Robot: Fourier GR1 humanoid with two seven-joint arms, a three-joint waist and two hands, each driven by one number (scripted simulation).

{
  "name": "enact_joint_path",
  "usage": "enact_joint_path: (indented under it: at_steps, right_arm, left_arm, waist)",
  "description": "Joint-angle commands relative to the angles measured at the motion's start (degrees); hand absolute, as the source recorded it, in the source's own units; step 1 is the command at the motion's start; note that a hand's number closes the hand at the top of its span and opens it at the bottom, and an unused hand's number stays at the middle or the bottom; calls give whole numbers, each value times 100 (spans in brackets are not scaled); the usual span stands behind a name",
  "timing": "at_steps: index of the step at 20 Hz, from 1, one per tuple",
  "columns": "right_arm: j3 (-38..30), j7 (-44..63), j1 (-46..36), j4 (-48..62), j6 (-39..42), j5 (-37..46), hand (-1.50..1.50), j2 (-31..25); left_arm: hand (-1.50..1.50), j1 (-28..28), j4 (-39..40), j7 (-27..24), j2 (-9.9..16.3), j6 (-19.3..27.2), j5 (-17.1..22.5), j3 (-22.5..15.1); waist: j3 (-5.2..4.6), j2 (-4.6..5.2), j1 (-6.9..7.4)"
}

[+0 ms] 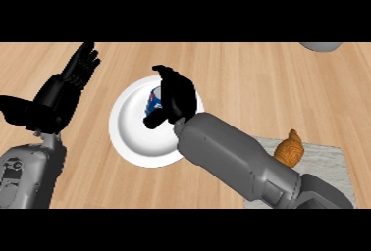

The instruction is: Pick the can from the placemat and place it in the plate

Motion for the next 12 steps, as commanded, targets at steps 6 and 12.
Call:
enact_joint_path:
  at_steps: [6, 12]
  right_arm:
    - [-297, -1210, 20, -22, -1621, -842, -150, 3]
    - [-681, -1863, 149, -257, -1900, -1725, -150, 3]
  left_arm:
    - [0, -167, 229, -90, -76, 66, -85, -2]
    - [0, -9, -76, 166, -73, 191, -93, 65]
  waist:
    - [7, 23, -20]
    - [7, -79, -237]
